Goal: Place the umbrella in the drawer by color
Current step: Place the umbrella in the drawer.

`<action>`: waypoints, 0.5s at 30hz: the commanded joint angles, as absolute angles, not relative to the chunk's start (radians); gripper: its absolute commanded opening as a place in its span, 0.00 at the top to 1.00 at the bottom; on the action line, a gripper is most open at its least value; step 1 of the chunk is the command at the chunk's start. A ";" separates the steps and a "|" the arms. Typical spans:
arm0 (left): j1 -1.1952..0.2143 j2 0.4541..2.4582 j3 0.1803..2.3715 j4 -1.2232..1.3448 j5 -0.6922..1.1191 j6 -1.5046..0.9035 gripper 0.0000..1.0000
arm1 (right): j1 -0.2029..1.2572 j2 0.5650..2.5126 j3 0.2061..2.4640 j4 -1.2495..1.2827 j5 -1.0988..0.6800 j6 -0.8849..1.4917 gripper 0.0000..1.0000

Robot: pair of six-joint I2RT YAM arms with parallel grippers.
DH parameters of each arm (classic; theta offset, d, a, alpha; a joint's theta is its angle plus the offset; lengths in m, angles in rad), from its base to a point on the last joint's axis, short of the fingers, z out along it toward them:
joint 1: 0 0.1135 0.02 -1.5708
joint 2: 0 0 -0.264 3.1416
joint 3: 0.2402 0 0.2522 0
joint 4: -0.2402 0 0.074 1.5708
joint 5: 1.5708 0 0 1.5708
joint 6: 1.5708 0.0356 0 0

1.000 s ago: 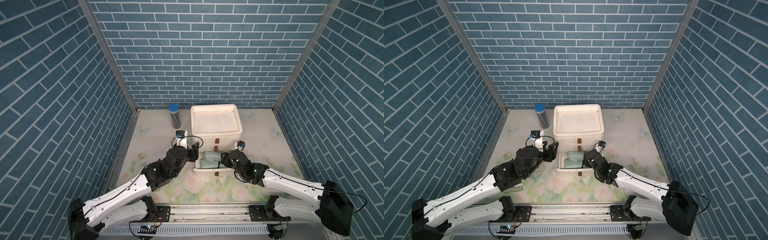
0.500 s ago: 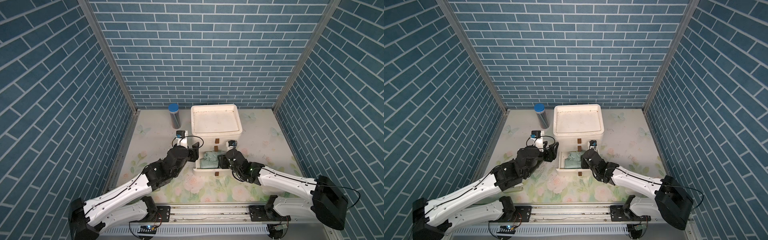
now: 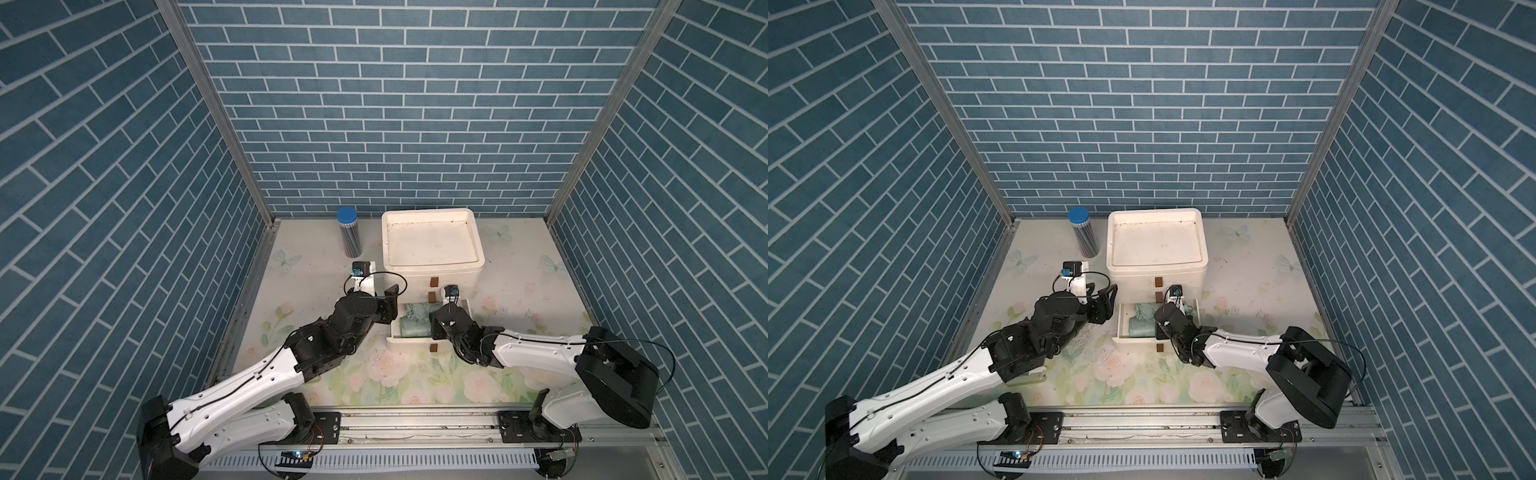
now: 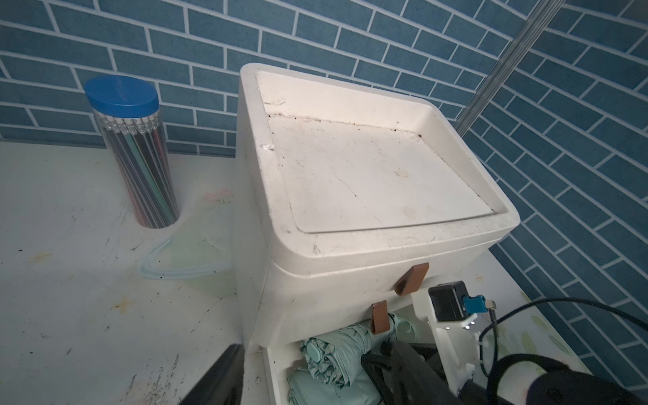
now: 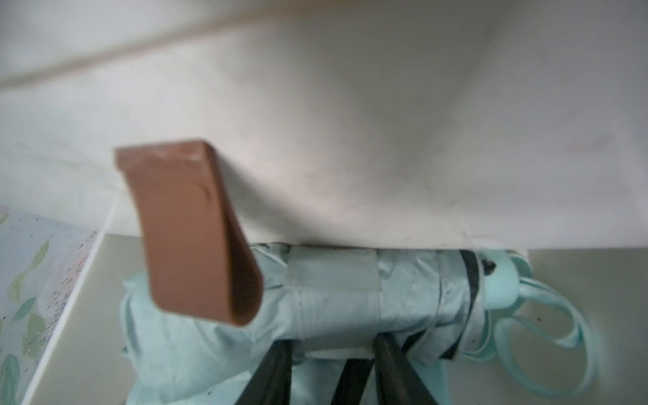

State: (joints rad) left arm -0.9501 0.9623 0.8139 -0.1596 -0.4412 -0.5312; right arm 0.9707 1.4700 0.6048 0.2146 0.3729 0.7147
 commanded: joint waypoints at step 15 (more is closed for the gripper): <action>-0.793 1.134 1.045 -0.259 -0.415 -0.579 0.24 | 1.055 1.304 0.575 0.182 0.477 0.650 0.58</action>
State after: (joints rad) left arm -0.8509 1.1061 0.9955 -0.2092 -0.4221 -0.5613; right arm 1.0485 1.3491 0.5877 0.1974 0.4435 0.6640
